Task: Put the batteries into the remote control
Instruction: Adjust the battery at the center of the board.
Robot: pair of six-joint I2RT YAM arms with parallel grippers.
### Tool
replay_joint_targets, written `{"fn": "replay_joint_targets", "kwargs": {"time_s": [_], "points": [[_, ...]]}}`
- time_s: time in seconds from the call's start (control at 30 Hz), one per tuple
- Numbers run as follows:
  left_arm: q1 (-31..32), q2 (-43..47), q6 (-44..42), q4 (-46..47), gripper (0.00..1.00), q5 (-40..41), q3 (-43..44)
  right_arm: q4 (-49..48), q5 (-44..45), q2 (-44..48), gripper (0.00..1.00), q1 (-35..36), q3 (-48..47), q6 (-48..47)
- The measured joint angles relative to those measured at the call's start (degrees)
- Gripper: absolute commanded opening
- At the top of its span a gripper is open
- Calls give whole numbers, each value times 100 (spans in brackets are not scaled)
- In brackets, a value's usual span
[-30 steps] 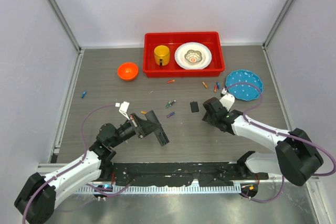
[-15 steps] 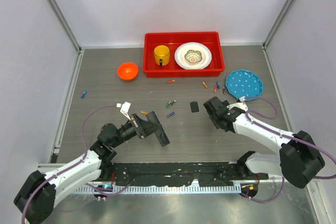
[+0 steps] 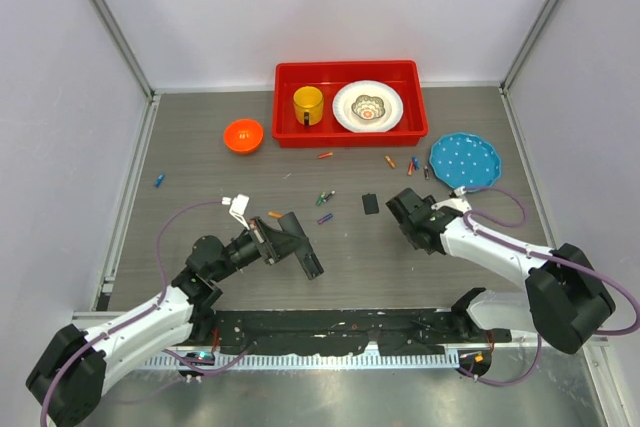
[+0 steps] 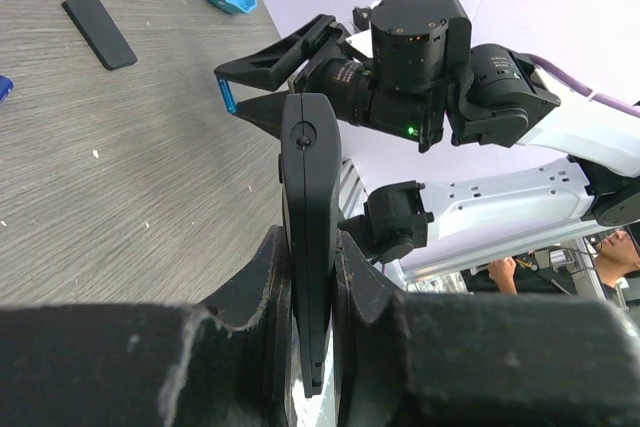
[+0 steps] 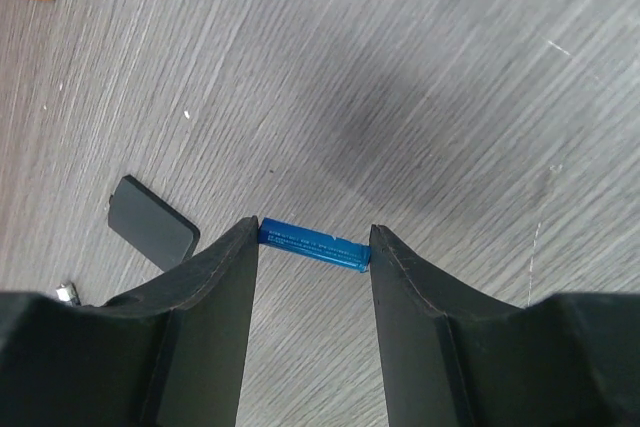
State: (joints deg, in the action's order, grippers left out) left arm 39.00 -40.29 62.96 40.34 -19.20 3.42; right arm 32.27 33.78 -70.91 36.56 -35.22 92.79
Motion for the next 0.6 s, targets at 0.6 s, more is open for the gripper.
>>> {"fn": "replay_joint_targets", "kwargs": {"time_s": [0.6], "points": [[26, 382, -28, -177, 0, 31, -4, -730, -2124, -1311, 1, 590, -1727, -8100]]}}
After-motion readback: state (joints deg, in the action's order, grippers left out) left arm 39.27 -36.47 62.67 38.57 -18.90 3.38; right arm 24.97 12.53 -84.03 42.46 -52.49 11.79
